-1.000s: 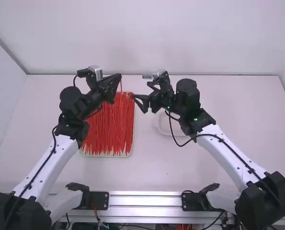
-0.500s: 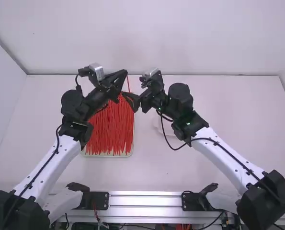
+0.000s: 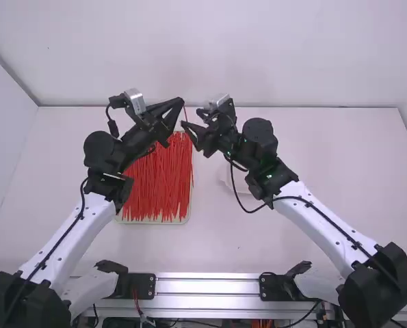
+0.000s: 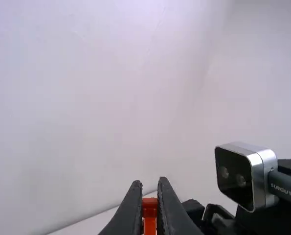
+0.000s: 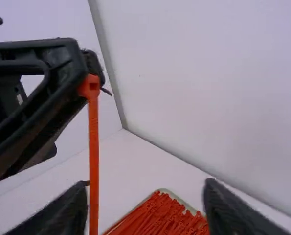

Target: Fasten the cable tie

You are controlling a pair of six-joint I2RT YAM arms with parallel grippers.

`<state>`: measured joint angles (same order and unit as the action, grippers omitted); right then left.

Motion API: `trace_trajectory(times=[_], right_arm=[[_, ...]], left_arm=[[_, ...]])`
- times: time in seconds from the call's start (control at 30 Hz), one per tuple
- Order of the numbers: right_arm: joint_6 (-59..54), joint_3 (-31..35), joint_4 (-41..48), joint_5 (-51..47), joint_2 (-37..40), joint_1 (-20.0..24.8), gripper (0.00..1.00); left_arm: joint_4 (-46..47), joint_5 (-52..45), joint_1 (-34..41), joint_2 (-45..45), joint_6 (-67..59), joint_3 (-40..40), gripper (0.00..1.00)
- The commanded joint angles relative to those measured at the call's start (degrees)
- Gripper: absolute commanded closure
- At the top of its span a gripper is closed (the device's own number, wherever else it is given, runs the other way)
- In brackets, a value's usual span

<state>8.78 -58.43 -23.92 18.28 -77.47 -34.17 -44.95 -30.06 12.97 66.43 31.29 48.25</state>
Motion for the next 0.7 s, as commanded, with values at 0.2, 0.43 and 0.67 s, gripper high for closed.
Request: trace_trajectory(times=[0.2, 0.43, 0.67], right_arm=[[0.3, -1.8, -0.1, 1.4, -0.3, -0.1, 0.74], [0.4, -1.8, 0.0, 1.4, -0.3, -0.4, 1.0], [0.4, -1.8, -0.1, 3.2, -0.3, 0.6, 1.0]], left_arm=[[0.7, -0.8, 0.5, 0.2, 0.9, -0.3, 0.98], [1.0, -1.0, 0.5, 0.2, 0.8, -0.3, 0.98], [2.4, -0.8, 0.5, 0.2, -1.3, -0.3, 0.43]])
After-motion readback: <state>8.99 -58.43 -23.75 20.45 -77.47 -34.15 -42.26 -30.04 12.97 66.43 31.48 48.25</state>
